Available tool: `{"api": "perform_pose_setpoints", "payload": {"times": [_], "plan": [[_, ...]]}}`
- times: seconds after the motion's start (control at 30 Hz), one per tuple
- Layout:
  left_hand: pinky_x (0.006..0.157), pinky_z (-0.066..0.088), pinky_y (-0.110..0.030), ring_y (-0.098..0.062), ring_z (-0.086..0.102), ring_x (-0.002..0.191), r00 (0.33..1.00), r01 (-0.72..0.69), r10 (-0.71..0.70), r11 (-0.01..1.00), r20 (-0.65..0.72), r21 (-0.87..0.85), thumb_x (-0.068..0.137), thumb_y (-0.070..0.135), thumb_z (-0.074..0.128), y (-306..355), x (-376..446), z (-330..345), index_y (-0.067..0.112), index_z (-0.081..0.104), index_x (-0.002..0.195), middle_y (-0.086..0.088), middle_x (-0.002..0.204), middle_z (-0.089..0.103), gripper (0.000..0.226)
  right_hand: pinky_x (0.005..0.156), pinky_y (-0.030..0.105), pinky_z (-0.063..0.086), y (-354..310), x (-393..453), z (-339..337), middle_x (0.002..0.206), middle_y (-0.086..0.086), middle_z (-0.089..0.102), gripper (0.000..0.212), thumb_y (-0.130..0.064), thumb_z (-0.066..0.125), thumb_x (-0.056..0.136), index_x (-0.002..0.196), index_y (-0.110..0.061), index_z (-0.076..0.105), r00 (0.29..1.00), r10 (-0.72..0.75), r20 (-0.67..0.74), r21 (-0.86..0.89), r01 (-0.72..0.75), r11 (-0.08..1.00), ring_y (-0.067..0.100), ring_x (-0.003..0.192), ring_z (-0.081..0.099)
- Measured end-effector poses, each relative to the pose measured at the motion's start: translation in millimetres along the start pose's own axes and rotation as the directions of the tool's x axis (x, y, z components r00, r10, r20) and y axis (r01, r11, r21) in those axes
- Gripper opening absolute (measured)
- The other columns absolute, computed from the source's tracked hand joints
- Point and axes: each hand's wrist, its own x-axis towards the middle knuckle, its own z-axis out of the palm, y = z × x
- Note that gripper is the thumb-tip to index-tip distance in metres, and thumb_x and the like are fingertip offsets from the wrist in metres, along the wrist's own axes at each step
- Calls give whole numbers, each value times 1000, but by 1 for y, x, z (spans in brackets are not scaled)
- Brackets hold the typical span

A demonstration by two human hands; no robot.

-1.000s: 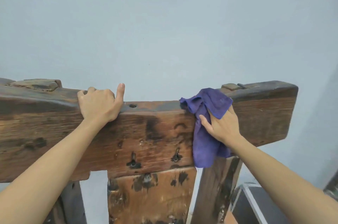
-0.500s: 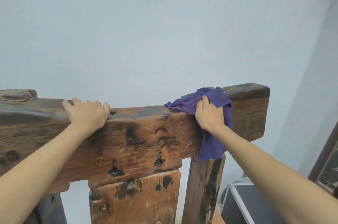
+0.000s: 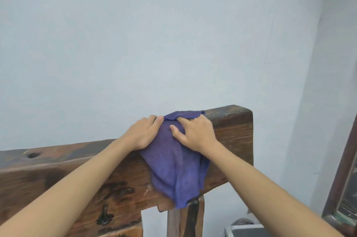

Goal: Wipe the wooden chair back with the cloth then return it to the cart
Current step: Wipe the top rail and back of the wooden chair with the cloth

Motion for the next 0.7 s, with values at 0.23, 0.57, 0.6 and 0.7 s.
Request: {"api": "perform_pose_setpoints", "payload": {"times": [0.23, 0.57, 0.6, 0.7], "plan": [[114, 35, -45, -27, 56, 126, 992, 125, -126, 975, 5, -184, 103, 56, 25, 9, 44, 10, 21, 68, 124, -6, 138, 62, 59, 58, 30, 38, 135, 20, 3, 69, 0, 65, 54, -65, 25, 86, 69, -33, 65, 955, 215, 205, 1, -220, 976, 28, 74, 62], [118, 28, -39, -23, 38, 144, 985, -112, 80, 970, 152, 217, 106, 48, 28, 20, 30, 13, 30, 33, 156, -2, 158, 43, 53, 88, 42, 43, 205, 30, 5, 114, -5, 61, 38, -46, 26, 89, 93, -36, 63, 710, 427, 560, 47, -542, 839, 24, 104, 50], [118, 28, -41, -23, 37, 145, 986, -108, 79, 973, 145, 203, 106, 48, 28, 21, 30, 14, 32, 31, 157, -2, 159, 41, 54, 89, 42, 42, 202, 31, 4, 117, -1, 61, 39, -43, 25, 90, 96, -34, 63, 706, 449, 548, 15, -545, 838, 26, 107, 50], [119, 27, -43, -23, 35, 147, 990, -74, 52, 982, 129, 173, 105, 49, 31, 23, 33, 14, 29, 33, 156, -1, 160, 39, 55, 86, 40, 37, 181, 37, -3, 118, 10, 63, 42, -35, 26, 94, 104, -22, 65, 779, 512, 363, -250, -448, 859, 31, 109, 53]]}}
